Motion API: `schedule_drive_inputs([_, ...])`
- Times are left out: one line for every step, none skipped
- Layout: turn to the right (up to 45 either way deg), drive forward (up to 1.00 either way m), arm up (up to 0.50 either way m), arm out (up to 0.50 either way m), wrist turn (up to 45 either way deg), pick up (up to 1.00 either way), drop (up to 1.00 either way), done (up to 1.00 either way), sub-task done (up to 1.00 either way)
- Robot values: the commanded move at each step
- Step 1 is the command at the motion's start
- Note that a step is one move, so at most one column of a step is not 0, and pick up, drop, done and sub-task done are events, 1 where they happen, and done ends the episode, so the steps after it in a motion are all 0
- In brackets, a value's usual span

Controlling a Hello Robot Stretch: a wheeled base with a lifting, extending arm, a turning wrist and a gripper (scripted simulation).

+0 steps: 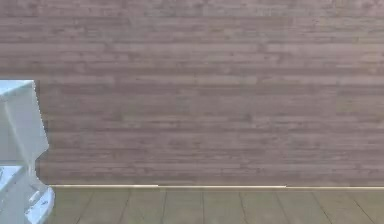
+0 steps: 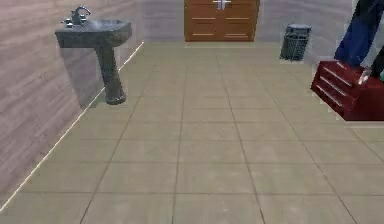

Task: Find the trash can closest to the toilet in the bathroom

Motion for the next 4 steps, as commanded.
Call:
schedule_drive_inputs([-45.0,0.00,0.00,0.00,0.0,0.00,0.00,0.00,0.00])
schedule_drive_inputs([-30.0,0.00,0.00,0.00,0.0,0.00,0.00,0.00,0.00])
schedule_drive_inputs([0.0,0.60,0.00,0.00,0.0,0.00,0.00,0.00,0.00])
schedule_drive_inputs([-45.0,0.00,0.00,0.00,0.0,0.00,0.00,0.00,0.00])
